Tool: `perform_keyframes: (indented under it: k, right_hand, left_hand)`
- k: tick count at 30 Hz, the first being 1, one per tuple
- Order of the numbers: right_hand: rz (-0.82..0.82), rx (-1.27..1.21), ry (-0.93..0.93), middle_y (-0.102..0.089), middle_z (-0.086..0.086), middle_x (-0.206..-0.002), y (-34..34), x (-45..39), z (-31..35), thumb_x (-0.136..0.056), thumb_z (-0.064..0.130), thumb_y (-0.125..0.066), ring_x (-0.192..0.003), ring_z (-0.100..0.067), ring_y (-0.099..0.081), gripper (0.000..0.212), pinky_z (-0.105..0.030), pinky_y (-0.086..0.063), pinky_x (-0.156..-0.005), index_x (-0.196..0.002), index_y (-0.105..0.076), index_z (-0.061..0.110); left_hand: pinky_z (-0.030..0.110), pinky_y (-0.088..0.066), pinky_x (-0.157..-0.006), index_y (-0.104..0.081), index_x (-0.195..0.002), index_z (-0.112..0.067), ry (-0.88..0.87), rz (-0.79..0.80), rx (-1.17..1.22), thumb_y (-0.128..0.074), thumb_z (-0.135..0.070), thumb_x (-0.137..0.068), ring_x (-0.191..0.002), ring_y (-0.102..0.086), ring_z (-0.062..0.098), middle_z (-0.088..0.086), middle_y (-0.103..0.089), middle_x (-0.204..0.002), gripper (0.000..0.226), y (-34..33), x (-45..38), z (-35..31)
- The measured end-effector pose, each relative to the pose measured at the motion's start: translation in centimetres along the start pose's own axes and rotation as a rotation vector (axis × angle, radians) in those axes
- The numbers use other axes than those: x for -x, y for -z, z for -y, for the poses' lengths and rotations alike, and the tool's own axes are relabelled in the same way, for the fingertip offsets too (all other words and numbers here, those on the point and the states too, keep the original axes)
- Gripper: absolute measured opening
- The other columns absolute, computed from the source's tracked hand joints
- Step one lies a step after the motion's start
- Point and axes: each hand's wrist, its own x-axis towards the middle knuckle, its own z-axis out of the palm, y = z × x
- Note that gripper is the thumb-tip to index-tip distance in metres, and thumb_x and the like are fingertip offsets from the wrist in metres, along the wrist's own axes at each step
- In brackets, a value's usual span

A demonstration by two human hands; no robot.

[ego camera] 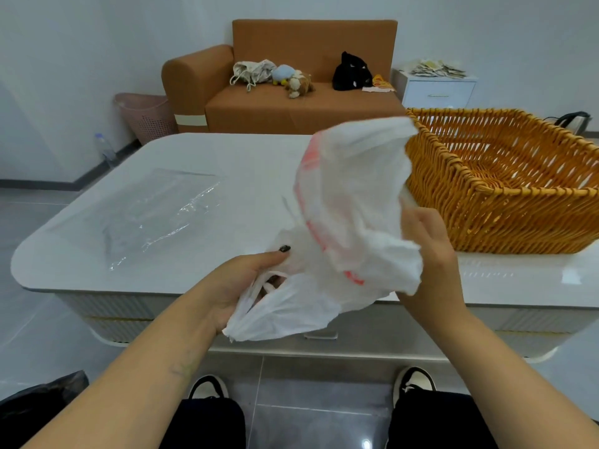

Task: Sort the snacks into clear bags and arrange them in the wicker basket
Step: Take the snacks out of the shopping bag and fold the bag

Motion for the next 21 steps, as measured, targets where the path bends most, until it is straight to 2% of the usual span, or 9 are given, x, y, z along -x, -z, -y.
perform_keyframes:
  k: [2,3,4,6,9,11,13,17,21]
  right_hand:
    - [0.068,0.195,0.177,-0.051,-0.013,-0.113,0.3,-0.1,-0.5,-0.087,0.016,-0.058,-0.091,-0.026,-0.058,0.049,-0.039,-0.056,-0.056,-0.135,-0.047,0.015]
    - [0.094,0.242,0.217,-0.051,-0.014,-0.117,0.4,-0.2,-0.5,-0.088,0.020,-0.055,-0.094,-0.029,-0.058,0.046,-0.039,-0.057,-0.057,-0.133,-0.047,0.019]
    - [0.118,0.268,0.250,-0.052,-0.015,-0.120,0.5,-0.2,-0.4,-0.088,0.022,-0.054,-0.097,-0.031,-0.058,0.044,-0.039,-0.057,-0.058,-0.132,-0.048,0.021]
    - [0.167,0.297,0.308,-0.055,-0.019,-0.121,0.4,-0.1,-0.3,-0.086,0.016,-0.057,-0.097,-0.036,-0.057,0.044,-0.039,-0.054,-0.059,-0.129,-0.050,0.021]
    - [0.259,0.354,0.387,-0.056,-0.021,-0.124,-0.4,0.3,0.5,-0.079,-0.001,-0.058,-0.083,-0.034,-0.055,0.049,-0.037,-0.048,-0.056,-0.123,-0.058,0.019]
    - [0.317,0.376,0.427,-0.055,-0.020,-0.128,-1.3,0.7,1.2,-0.073,-0.008,-0.056,-0.080,-0.032,-0.052,0.054,-0.037,-0.045,-0.057,-0.120,-0.063,0.018]
    - [0.353,0.376,0.440,-0.050,-0.018,-0.132,-2.3,1.2,1.8,-0.071,-0.007,-0.054,-0.081,-0.031,-0.048,0.057,-0.038,-0.043,-0.060,-0.121,-0.062,0.018]
    - [0.461,0.330,0.357,-0.043,-0.015,-0.141,-3.4,1.9,2.6,-0.056,-0.005,-0.063,-0.091,-0.030,-0.044,0.080,-0.040,-0.046,-0.069,-0.132,-0.053,0.020]
    - [0.617,0.164,0.305,-0.019,-0.009,-0.158,-2.3,1.9,3.1,-0.059,0.002,-0.055,-0.125,-0.038,-0.038,0.094,-0.048,-0.045,-0.096,-0.148,-0.032,0.023]
  left_hand:
    - [0.033,-0.060,-0.067,-0.062,-0.122,0.000,0.014,0.012,0.062,-0.068,-0.026,-0.082,-0.069,-0.068,0.024,0.014,-0.067,-0.089,0.048,-0.2,0.1,-0.2]
    - [0.038,-0.062,-0.068,-0.061,-0.123,0.002,-0.005,0.026,0.067,-0.062,-0.030,-0.086,-0.074,-0.070,0.029,0.018,-0.069,-0.093,0.049,-0.2,0.1,-0.3]
    - [0.046,-0.060,-0.081,-0.059,-0.127,0.003,-0.042,0.037,0.054,-0.055,-0.039,-0.090,-0.091,-0.070,0.035,0.022,-0.069,-0.107,0.056,-0.1,0.1,-0.2]
    - [0.058,-0.043,-0.104,-0.055,-0.133,0.001,-0.092,0.106,0.083,-0.045,-0.063,-0.090,-0.118,-0.058,0.044,0.025,-0.060,-0.129,0.078,0.2,0.1,-0.4]
    - [0.064,-0.031,-0.110,-0.048,-0.140,-0.009,-0.141,0.268,0.100,-0.044,-0.084,-0.075,-0.126,-0.050,0.048,0.022,-0.054,-0.138,0.100,-0.1,0.4,-0.7]
    - [0.062,-0.042,-0.101,-0.052,-0.138,-0.014,-0.221,0.241,0.003,-0.046,-0.079,-0.076,-0.121,-0.057,0.043,0.018,-0.059,-0.134,0.090,-1.0,0.6,-0.4]
    - [0.050,-0.057,-0.081,-0.062,-0.125,-0.011,-0.310,0.076,-0.096,-0.056,-0.061,-0.079,-0.102,-0.069,0.035,0.016,-0.069,-0.117,0.068,-1.9,0.4,-0.1]
    - [0.050,-0.055,-0.091,-0.068,-0.116,-0.005,-0.349,-0.126,-0.079,-0.079,-0.034,-0.070,-0.096,-0.070,0.035,0.022,-0.070,-0.111,0.056,-2.1,-0.1,-0.1]
    - [0.047,-0.058,-0.083,-0.067,-0.112,-0.001,-0.397,-0.295,0.018,-0.079,-0.015,-0.074,-0.092,-0.072,0.035,0.021,-0.073,-0.102,0.043,-0.8,-0.5,-0.8]
